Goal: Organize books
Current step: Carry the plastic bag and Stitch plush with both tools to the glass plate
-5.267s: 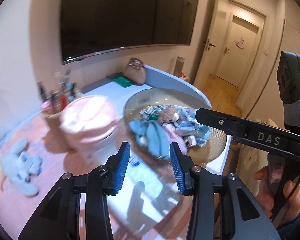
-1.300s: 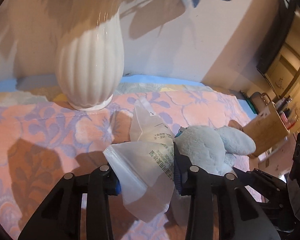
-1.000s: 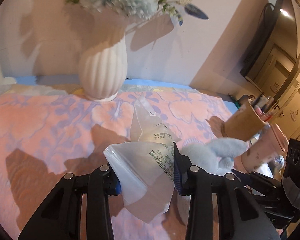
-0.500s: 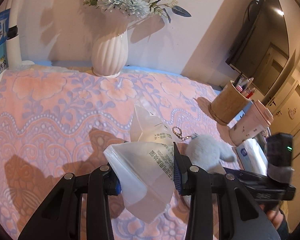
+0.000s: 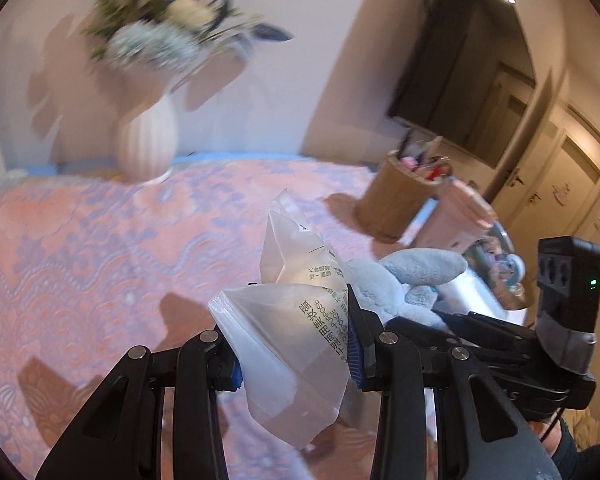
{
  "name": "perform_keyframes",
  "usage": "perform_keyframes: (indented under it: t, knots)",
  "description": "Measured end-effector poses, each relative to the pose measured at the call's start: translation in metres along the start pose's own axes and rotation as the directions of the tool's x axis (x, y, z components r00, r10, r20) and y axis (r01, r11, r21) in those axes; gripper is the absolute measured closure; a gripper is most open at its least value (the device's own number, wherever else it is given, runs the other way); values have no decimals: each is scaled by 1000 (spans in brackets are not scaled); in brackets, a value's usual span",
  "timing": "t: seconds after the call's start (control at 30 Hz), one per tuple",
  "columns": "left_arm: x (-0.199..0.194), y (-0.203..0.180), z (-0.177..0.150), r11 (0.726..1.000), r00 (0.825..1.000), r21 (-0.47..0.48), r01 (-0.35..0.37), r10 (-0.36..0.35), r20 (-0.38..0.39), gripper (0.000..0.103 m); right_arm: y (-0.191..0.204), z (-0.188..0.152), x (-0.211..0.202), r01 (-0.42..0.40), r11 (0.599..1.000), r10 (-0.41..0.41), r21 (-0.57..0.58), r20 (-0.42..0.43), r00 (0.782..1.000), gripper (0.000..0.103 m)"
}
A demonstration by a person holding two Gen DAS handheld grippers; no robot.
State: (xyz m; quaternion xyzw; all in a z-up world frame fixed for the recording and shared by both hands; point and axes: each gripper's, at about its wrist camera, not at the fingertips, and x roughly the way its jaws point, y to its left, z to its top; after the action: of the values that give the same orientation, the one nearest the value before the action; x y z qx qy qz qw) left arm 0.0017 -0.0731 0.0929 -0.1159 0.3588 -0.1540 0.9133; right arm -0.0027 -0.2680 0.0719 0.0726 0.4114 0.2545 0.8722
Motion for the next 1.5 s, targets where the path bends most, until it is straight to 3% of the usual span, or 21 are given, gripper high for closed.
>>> perform_keyframes:
  t: [0.17,0.43,0.6,0.73,0.8,0.9,1.1,1.2,1.23,1.27,1.33,1.43,1.5]
  knots:
    - [3,-42,12,997,998,54,63,-64,24,68,-20,5,-52,41,999,-44,32,86,995,65]
    - [5,-84,23,988,991,90,127,-131,37,68,-55,-2,-102,44,993,-61,111,153,986,65]
    - [10,-118,28,976,985,143,164,-170,30,68,-77,-5,-138,77,985,-109,153,218,970,66]
    - [19,-139,30,967,982,176,183,-190,21,68,-97,-8,-156,78,979,-122,187,236,964,71]
    - [22,-140,29,967,981,170,189,-194,16,68,-102,-8,-151,19,982,-58,188,205,977,74]
    - [21,-132,25,975,985,150,167,-171,16,68,-95,-13,-131,-2,986,-25,167,159,987,74]
    - [9,-100,22,989,992,85,117,-121,41,68,-83,-32,-76,-79,990,70,114,82,994,73]
    - [2,-85,24,992,993,65,104,-107,54,68,-70,-31,-74,-124,988,118,95,67,991,64]
    - [1,-81,24,993,993,58,104,-107,58,68,-66,-29,-76,-124,989,120,81,52,991,49]
    - [-1,-75,24,993,992,49,104,-107,63,68,-61,-28,-79,-122,991,120,61,37,992,39]
    - [-3,-69,23,993,992,35,109,-111,64,68,-54,-33,-86,-87,996,87,11,8,996,2]
    - [-1,-61,19,993,991,13,119,-119,58,68,-49,-49,-85,-5,998,2,-66,-55,998,1]
    - [2,-60,15,992,991,9,122,-122,49,68,-50,-60,-78,1,998,-8,-62,-107,994,1]
